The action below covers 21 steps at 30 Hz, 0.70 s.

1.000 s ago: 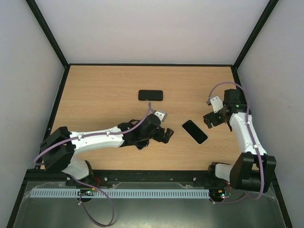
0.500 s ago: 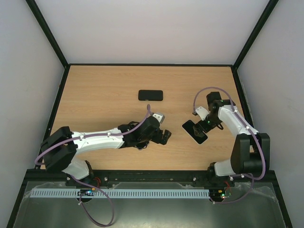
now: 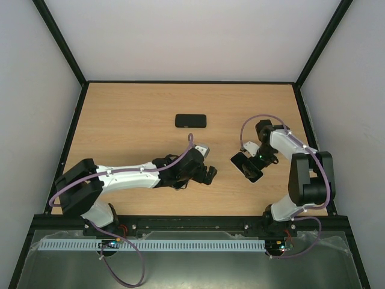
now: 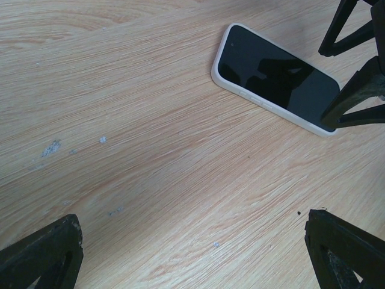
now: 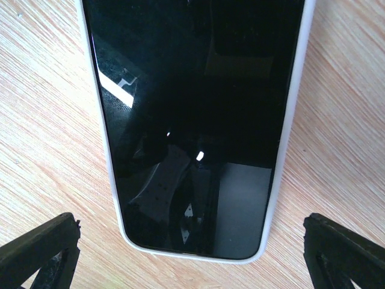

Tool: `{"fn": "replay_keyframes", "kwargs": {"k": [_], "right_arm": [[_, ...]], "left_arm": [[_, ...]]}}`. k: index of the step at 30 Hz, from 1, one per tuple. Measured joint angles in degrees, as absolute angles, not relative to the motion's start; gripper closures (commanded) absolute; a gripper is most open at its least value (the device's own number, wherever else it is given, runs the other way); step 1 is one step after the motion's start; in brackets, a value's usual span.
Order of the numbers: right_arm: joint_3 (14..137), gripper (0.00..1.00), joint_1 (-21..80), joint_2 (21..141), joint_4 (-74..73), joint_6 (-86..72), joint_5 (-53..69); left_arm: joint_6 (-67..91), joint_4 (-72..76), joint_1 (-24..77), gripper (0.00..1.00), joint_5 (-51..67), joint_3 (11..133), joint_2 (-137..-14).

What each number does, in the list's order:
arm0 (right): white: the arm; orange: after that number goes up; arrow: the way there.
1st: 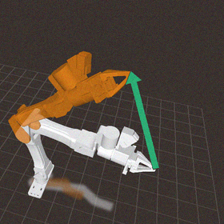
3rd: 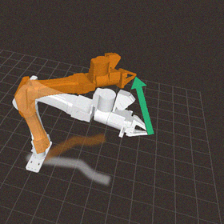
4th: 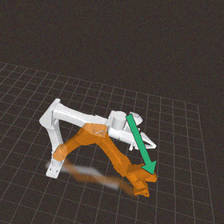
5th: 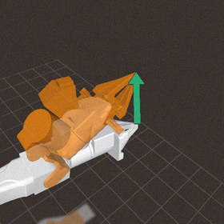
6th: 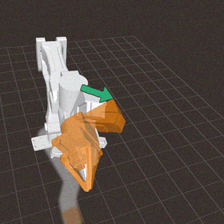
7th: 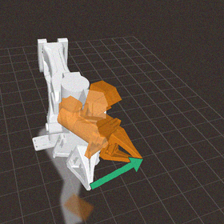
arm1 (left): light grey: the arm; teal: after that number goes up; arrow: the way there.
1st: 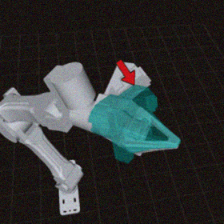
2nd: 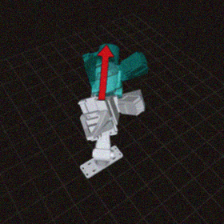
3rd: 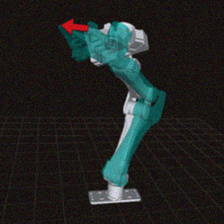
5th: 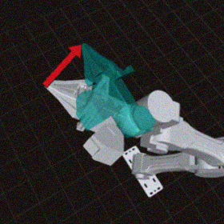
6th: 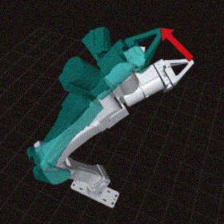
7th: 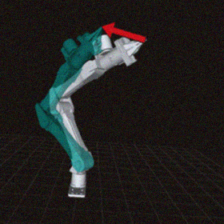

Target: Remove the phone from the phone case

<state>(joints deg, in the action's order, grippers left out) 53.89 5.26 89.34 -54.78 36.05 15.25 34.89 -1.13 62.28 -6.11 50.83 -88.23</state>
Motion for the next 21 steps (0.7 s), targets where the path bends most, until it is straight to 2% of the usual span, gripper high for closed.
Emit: {"fn": "replay_keyframes", "kwargs": {"k": [21], "right_arm": [[53.5,0.02,7.7,92.4,-51.6,33.1,14.4]], "left_arm": [[34.9,-0.7,62.3,0.00,-5.5,50.8,-88.8]]}}
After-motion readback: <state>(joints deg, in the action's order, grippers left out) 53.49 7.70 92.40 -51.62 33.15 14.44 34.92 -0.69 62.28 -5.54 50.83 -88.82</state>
